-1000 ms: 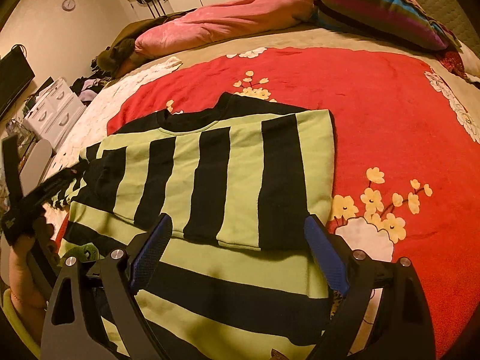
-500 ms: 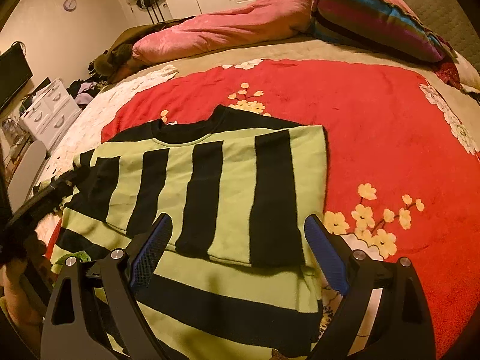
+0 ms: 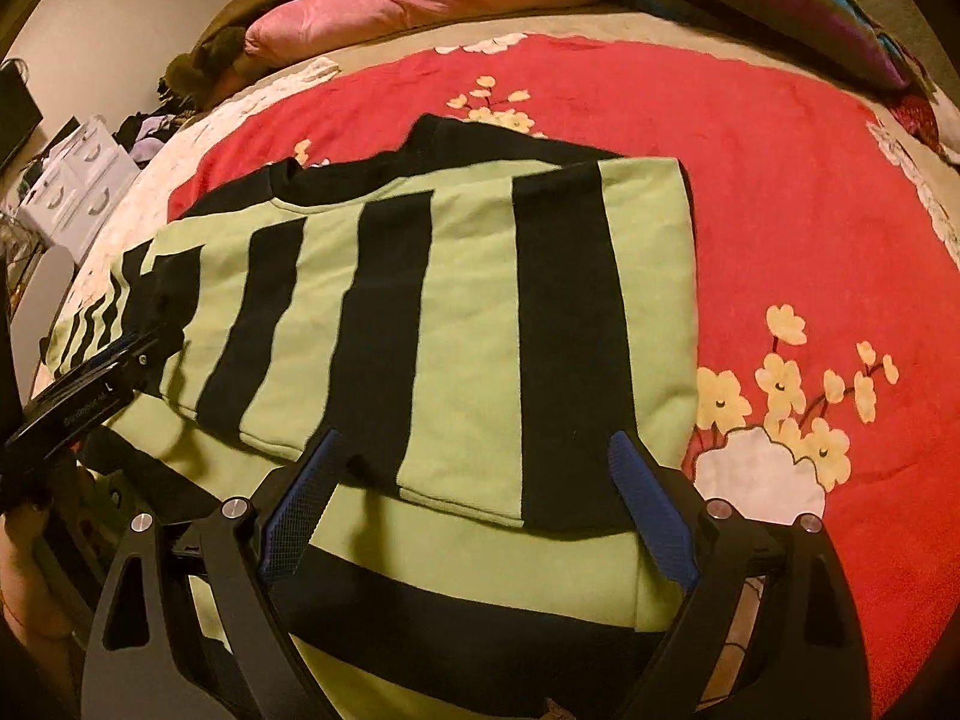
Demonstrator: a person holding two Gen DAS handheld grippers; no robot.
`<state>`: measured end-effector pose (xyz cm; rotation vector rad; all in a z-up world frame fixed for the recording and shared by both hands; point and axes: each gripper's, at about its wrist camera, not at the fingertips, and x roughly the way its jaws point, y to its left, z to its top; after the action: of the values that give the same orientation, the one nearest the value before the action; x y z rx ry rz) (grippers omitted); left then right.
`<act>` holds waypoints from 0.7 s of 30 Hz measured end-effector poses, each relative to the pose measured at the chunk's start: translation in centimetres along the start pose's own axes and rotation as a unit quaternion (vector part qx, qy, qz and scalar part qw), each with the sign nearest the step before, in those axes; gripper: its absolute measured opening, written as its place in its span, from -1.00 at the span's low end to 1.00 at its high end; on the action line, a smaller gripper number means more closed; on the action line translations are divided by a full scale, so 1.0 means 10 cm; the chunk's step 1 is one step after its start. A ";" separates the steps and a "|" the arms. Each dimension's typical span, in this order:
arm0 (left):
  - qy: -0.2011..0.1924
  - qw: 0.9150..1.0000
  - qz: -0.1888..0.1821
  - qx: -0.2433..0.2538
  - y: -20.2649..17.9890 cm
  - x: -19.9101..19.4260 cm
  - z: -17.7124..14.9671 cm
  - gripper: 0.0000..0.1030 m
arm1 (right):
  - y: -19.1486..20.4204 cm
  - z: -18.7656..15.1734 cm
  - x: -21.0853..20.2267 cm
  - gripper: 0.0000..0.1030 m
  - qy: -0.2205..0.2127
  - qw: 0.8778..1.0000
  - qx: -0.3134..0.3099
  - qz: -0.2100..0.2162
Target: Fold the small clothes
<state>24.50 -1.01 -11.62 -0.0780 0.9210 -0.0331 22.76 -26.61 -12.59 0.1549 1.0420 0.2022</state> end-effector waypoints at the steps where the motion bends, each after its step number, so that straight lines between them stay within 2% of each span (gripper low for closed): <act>1: -0.001 1.000 -0.003 -0.003 0.01 -0.02 0.00 0.31 | 0.00 0.00 -0.02 0.73 -0.003 1.000 0.002 0.004; 12: -0.027 0.999 -0.002 -0.034 0.12 -0.25 0.10 0.57 | 0.02 0.06 -0.36 0.86 -0.038 0.999 0.020 0.034; 15: -0.038 0.999 0.000 -0.038 0.13 -0.34 0.12 0.78 | 0.05 0.09 -0.46 0.90 -0.052 0.998 0.015 0.035; 21: -0.052 0.998 0.019 -0.042 0.18 -0.51 0.14 0.82 | 0.15 0.13 -0.61 0.91 -0.072 0.997 0.004 0.035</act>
<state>22.47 1.16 -6.86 -0.1399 0.8190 0.0447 20.78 -26.64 -6.46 0.2100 0.8951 0.2477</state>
